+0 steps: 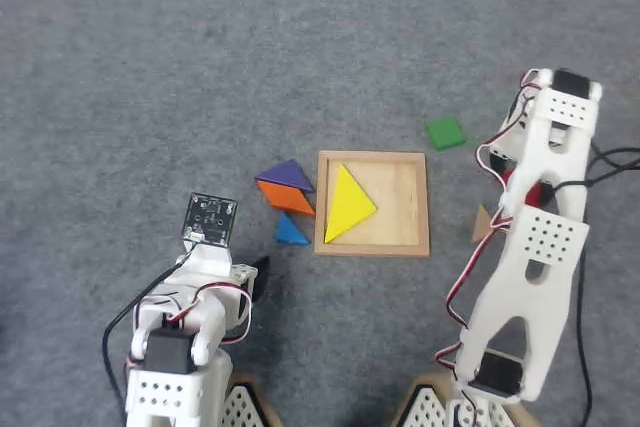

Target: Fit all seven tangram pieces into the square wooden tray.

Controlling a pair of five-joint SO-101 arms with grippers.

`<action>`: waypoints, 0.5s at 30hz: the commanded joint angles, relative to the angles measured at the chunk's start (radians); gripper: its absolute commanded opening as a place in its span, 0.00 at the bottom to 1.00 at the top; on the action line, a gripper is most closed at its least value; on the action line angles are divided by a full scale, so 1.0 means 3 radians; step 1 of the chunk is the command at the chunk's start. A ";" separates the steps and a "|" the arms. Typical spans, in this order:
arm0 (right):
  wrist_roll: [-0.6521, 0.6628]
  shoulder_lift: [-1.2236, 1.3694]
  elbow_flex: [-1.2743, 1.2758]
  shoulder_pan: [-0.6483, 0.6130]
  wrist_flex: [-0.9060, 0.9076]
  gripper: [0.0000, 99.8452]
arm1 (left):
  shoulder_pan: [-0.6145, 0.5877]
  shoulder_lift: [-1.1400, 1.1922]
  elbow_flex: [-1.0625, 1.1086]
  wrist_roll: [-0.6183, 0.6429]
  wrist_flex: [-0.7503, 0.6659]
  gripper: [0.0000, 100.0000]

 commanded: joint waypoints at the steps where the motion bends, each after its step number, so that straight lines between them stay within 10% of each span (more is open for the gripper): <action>1: 0.0476 -0.0018 -0.0072 0.0151 0.0100 0.24 | -0.0005 -0.0072 -0.0043 0.0031 0.0010 0.23; 15: 0.1299 -0.0309 -0.0061 0.0120 0.0171 0.23 | -0.0005 -0.0072 -0.0043 0.0031 0.0010 0.23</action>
